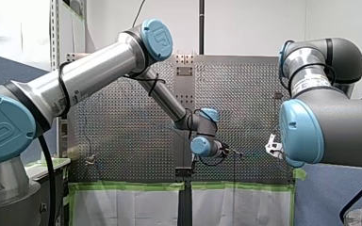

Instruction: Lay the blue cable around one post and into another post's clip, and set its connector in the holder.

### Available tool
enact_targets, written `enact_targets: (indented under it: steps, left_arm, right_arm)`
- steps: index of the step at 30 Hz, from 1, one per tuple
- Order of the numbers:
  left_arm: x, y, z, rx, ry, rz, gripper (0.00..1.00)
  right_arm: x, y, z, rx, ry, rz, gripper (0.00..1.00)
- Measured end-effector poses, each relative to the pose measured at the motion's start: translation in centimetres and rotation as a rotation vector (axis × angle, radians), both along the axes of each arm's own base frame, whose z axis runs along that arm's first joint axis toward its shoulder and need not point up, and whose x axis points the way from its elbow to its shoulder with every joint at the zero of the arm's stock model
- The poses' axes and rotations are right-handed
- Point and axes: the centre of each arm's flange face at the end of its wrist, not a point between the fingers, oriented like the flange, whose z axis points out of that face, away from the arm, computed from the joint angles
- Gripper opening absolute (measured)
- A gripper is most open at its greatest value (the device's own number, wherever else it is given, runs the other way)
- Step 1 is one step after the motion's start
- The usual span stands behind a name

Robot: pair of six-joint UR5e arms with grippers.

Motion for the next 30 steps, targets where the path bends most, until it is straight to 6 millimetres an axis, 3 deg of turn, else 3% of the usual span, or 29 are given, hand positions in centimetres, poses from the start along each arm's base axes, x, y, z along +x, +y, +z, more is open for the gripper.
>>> enact_targets:
  steps: [30]
  left_arm:
    - [1.1, 1.0, 0.0, 0.000, 0.001, 0.059, 1.00]
  right_arm:
    - [0.0, 0.0, -0.2, 0.004, -0.007, 0.002, 0.00]
